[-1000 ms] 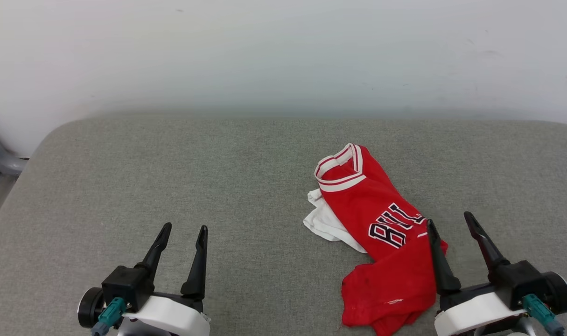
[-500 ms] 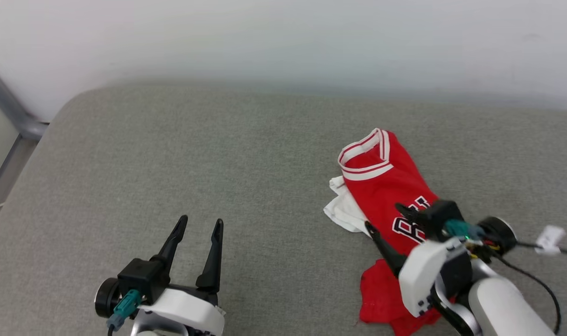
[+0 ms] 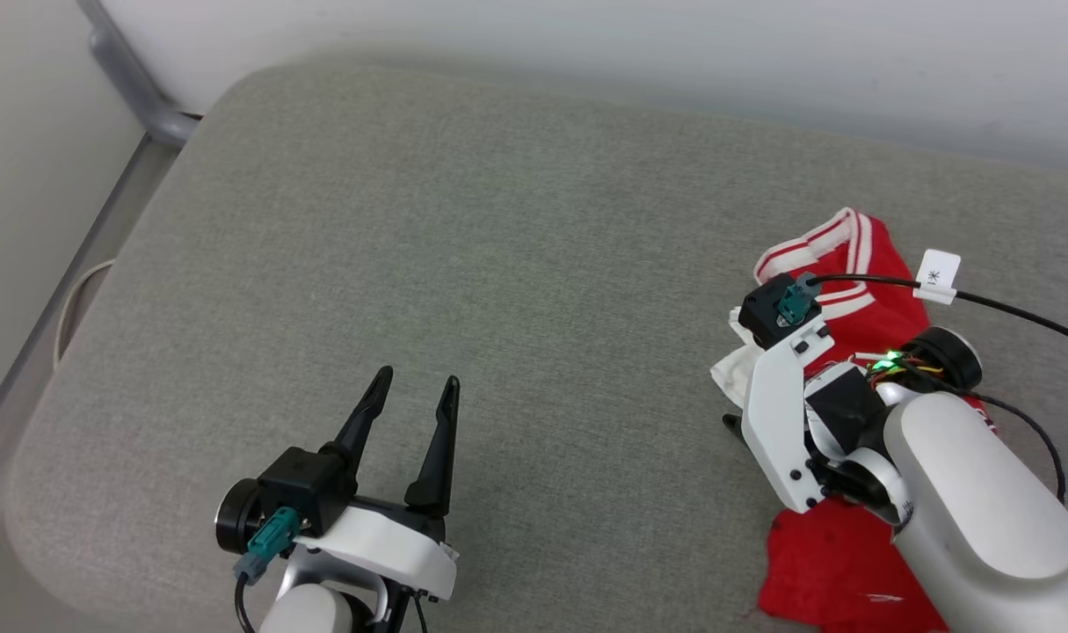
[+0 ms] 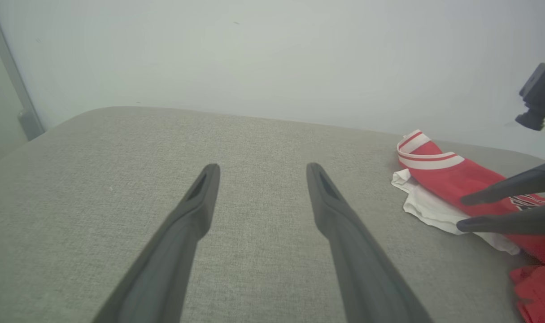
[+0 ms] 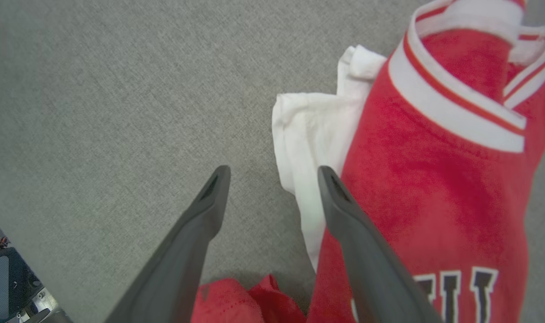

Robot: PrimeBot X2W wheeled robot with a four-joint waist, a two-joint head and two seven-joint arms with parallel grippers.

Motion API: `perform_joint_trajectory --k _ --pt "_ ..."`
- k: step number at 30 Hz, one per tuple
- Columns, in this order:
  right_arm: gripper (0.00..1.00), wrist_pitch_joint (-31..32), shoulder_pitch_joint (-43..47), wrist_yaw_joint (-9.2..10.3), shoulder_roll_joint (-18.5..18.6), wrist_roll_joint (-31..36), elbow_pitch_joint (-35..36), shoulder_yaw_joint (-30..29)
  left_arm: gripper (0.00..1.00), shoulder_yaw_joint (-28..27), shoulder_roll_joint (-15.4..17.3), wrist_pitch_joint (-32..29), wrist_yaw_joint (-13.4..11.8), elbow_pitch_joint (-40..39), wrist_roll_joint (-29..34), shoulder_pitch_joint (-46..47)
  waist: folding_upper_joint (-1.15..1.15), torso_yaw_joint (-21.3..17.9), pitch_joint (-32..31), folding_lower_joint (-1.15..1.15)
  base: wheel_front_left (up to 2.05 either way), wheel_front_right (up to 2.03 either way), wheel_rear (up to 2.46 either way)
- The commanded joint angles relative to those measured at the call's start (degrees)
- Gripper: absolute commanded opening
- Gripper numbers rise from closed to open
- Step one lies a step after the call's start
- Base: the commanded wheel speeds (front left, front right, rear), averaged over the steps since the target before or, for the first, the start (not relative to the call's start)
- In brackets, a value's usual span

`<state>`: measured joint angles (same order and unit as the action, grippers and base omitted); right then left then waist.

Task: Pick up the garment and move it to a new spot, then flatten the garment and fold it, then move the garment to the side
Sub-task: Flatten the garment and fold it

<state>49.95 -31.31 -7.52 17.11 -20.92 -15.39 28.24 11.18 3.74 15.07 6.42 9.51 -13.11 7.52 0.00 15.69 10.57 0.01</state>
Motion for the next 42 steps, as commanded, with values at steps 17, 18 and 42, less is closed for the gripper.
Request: perform_joint_trajectory --k 17,18,42 --pt "0.44 2.19 0.83 0.05 1.68 3.72 -11.38 0.79 1.0 0.09 -0.89 0.15 0.85 -0.4 -0.01 1.18 0.0 6.6 4.97 -0.01 0.0 0.0 0.0" --pt "0.0 2.29 1.38 0.05 1.58 3.44 -11.77 1.17 1.0 0.09 -0.89 0.15 0.87 -0.34 -0.14 1.22 0.0 6.56 4.95 -0.01 0.0 0.0 0.0" --pt "0.0 -5.61 -1.62 0.06 3.27 -3.6 7.28 -0.58 1.0 -4.69 -0.42 0.15 0.98 0.74 2.22 -3.75 0.0 -6.09 -6.28 -0.01 0.0 0.0 0.0"
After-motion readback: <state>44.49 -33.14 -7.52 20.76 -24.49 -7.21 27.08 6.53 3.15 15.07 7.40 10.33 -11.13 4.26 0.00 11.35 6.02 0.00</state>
